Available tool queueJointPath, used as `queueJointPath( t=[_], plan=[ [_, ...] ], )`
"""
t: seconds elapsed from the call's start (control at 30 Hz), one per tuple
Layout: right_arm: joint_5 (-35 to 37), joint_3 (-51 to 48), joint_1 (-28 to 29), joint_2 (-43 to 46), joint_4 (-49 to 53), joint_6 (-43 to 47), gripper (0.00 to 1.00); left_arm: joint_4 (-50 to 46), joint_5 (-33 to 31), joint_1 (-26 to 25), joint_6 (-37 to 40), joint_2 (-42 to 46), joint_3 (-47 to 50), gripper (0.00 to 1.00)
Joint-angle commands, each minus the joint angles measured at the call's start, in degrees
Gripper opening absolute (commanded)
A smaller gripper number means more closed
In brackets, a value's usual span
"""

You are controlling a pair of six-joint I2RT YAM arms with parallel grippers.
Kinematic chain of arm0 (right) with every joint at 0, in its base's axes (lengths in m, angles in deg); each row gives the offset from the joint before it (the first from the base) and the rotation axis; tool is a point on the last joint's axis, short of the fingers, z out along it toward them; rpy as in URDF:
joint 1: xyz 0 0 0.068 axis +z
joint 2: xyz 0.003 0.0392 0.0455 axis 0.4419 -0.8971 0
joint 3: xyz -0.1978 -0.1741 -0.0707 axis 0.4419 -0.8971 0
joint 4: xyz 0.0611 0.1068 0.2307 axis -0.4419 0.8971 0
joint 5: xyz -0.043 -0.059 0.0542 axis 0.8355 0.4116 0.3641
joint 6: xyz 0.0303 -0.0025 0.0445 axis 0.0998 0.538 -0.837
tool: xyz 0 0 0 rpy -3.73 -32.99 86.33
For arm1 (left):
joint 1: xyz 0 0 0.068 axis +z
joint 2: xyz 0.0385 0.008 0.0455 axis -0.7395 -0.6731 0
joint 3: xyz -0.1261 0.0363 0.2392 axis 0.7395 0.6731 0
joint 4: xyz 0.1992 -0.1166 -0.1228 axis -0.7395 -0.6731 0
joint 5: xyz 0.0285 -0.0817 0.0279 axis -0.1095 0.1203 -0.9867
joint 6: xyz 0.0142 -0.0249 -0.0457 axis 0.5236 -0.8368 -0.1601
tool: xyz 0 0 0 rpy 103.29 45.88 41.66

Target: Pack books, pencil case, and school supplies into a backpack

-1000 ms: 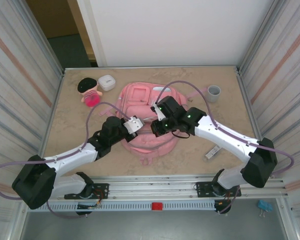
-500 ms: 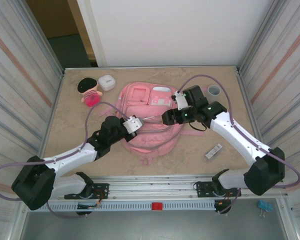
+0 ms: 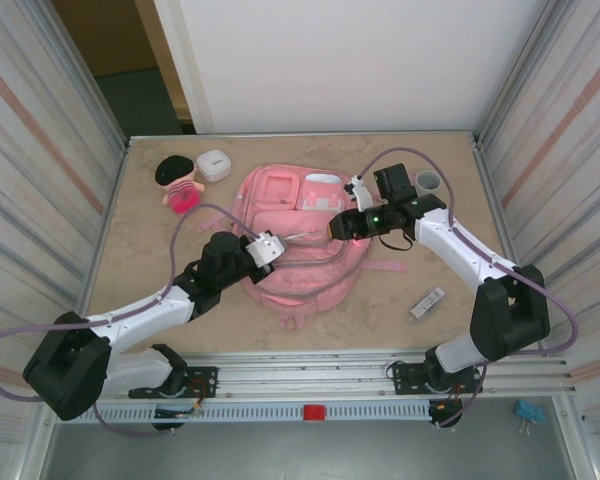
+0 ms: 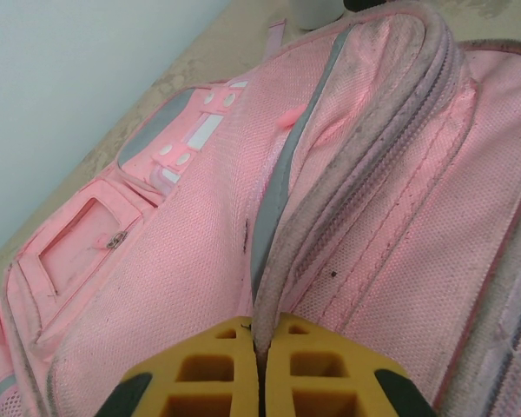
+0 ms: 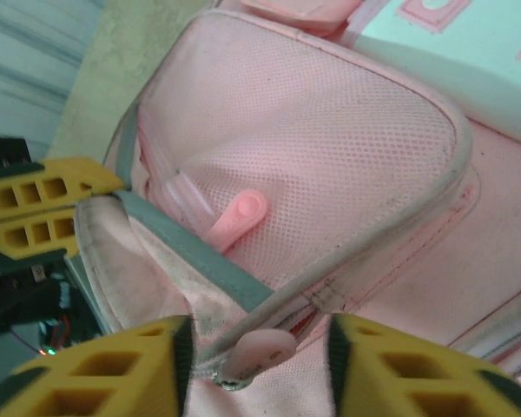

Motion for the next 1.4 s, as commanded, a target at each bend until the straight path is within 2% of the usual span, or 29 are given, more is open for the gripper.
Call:
queueJointPath(
  t=[0.0,0.17,0.33,0.5,0.7,1.03,1.37],
  plan=[
    [-3.56,-0.10,-0.16,0.02,-1.49,0.39,0.30,4.87,0.10,0.93,-1.67,2.42,-1.27,0.00],
    [-2.82,-0.80,-0.45,1.31,-1.62,-0.19,0.10,4.92,0.07,0.93,-1.68,2.36,-1.48,0.00],
    [-0.90,-2.37,-0.61,4.16,-1.80,-1.27,0.00,4.74,-1.32,1.02,-2.14,2.50,-1.57,0.00],
    [0.59,-7.84,-0.61,10.47,-5.64,-0.80,0.00,4.72,-2.78,1.41,-3.58,2.36,-1.67,0.00],
    [0.88,-13.81,0.47,16.85,-10.78,0.69,0.00,4.54,-0.60,2.16,-6.17,2.49,-2.03,0.00],
    [4.57,-15.23,6.34,15.74,-11.21,1.48,0.00,5.27,2.07,2.16,-7.43,3.16,-2.24,0.00],
    [5.93,-14.18,16.00,15.58,-13.37,2.05,0.00,5.88,3.20,2.16,-8.64,2.68,-2.61,0.00]
  ],
)
